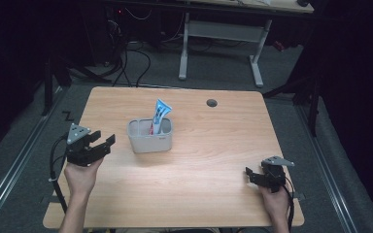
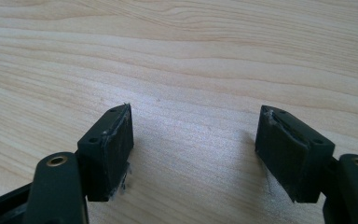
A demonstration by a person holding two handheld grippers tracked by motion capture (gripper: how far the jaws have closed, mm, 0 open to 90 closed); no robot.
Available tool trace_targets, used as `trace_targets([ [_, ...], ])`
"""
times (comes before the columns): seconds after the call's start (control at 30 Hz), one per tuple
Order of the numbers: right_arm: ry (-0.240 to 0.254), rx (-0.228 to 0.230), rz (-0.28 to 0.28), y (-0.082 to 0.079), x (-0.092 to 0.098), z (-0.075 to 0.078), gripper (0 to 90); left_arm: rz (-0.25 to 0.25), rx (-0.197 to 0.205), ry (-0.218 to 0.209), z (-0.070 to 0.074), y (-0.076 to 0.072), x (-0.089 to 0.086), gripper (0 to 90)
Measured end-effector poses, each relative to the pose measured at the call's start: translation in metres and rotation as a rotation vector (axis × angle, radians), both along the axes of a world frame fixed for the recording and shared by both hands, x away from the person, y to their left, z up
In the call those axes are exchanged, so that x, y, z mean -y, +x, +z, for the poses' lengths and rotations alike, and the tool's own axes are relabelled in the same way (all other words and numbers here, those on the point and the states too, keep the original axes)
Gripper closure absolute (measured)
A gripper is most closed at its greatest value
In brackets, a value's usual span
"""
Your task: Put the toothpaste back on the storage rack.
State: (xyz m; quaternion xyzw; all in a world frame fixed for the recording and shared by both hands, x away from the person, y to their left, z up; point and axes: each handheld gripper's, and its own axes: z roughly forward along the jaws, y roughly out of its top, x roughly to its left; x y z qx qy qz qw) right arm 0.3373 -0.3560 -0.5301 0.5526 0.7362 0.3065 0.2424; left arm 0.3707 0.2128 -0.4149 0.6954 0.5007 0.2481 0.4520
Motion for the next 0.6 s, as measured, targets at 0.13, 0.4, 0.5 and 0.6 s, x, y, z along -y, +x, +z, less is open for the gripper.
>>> trace_targets([
  [0.13,0.000,0.000,0.000,0.000,0.000,0.000,27.7,0.005,-0.004,0.001,-0.004,-0.002,-0.001,43.6],
  [0.4,0.000,0.000,0.000,0.000,0.000,0.000,27.7,0.018,-0.012,-0.011,-0.011,-0.005,-0.006,43.3],
  [0.5,0.000,0.000,0.000,0.000,0.000,0.000,27.8,0.022,-0.017,-0.014,-0.014,-0.007,-0.008,43.1],
  [0.6,0.000,0.000,0.000,0.000,0.000,0.000,27.7,0.027,-0.029,-0.016,-0.017,-0.008,-0.010,42.9],
])
